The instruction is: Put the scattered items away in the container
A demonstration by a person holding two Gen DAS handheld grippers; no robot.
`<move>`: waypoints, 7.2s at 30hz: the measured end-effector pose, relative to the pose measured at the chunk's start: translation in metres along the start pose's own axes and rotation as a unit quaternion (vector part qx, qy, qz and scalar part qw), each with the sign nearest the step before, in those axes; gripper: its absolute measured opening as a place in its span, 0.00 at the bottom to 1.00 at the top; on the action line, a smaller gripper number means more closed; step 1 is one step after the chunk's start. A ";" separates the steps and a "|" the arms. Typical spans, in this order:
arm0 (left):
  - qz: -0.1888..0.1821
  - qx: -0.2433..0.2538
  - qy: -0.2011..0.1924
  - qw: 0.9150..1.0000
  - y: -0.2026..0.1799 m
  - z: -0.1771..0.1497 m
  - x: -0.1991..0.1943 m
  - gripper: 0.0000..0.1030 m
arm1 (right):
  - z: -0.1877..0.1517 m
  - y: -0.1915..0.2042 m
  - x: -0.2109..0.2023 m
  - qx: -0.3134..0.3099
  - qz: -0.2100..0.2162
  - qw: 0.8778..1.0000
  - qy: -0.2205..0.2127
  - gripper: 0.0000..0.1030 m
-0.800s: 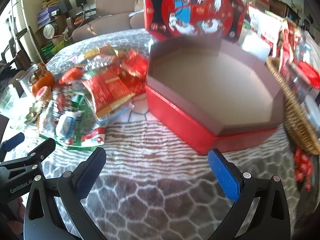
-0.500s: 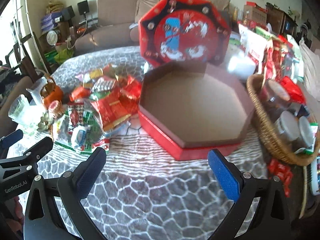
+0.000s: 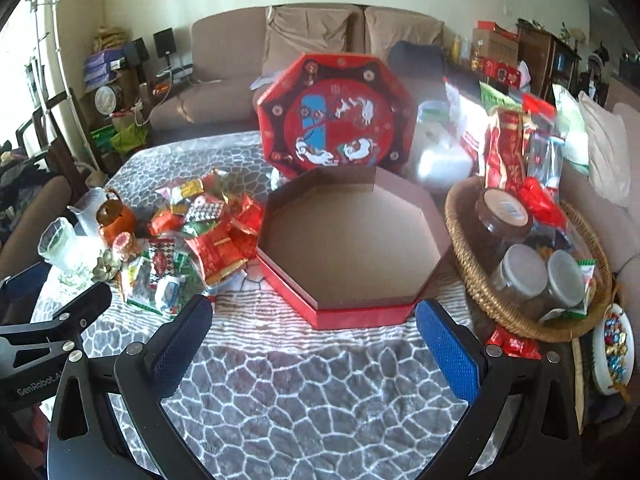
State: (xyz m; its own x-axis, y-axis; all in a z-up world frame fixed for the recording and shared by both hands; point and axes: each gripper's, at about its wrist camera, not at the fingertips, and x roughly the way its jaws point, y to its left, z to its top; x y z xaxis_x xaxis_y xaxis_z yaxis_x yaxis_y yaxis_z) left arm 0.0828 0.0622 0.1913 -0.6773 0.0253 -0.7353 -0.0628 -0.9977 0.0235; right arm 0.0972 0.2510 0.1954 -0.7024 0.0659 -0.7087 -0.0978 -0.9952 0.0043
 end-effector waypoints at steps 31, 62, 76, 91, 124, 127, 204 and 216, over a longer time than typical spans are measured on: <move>0.012 -0.061 0.030 0.998 0.117 -0.048 0.049 1.00 | -0.030 0.093 0.051 -0.023 0.066 0.996 0.046 1.00; -0.063 -0.107 0.068 0.990 0.158 -0.059 0.163 1.00 | -0.038 0.177 0.197 -0.051 0.142 0.985 0.081 0.32; -0.057 -0.052 0.086 0.993 0.103 -0.041 0.185 1.00 | -0.008 0.096 0.126 -0.011 0.135 0.990 0.028 0.27; -0.021 -0.050 0.082 0.995 0.079 -0.031 0.198 0.32 | 0.013 -0.044 0.180 0.049 0.035 0.996 0.070 0.28; -0.131 -0.040 0.028 0.990 0.046 0.016 0.125 0.10 | 0.009 -0.024 0.110 0.018 0.136 0.990 0.039 0.38; -0.125 -0.002 0.008 0.992 0.017 0.038 0.108 0.10 | 0.005 -0.033 0.101 0.022 0.124 0.992 0.031 0.38; -0.073 -0.031 0.077 0.994 0.110 -0.016 0.214 0.43 | 0.028 0.117 0.226 -0.082 0.146 0.984 0.067 0.10; -0.112 -0.050 0.030 0.992 0.101 0.010 0.137 0.43 | 0.037 0.108 0.170 -0.073 0.187 0.977 0.065 0.14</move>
State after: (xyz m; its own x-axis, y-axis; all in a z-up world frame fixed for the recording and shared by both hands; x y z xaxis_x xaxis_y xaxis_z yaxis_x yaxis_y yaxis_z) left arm -0.0238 -0.0340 0.1000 -0.6098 0.2455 -0.7535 -0.1309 -0.9689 -0.2098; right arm -0.0592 0.1577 0.1016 -0.5734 -0.3048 -0.7604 0.2574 -0.9482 0.1860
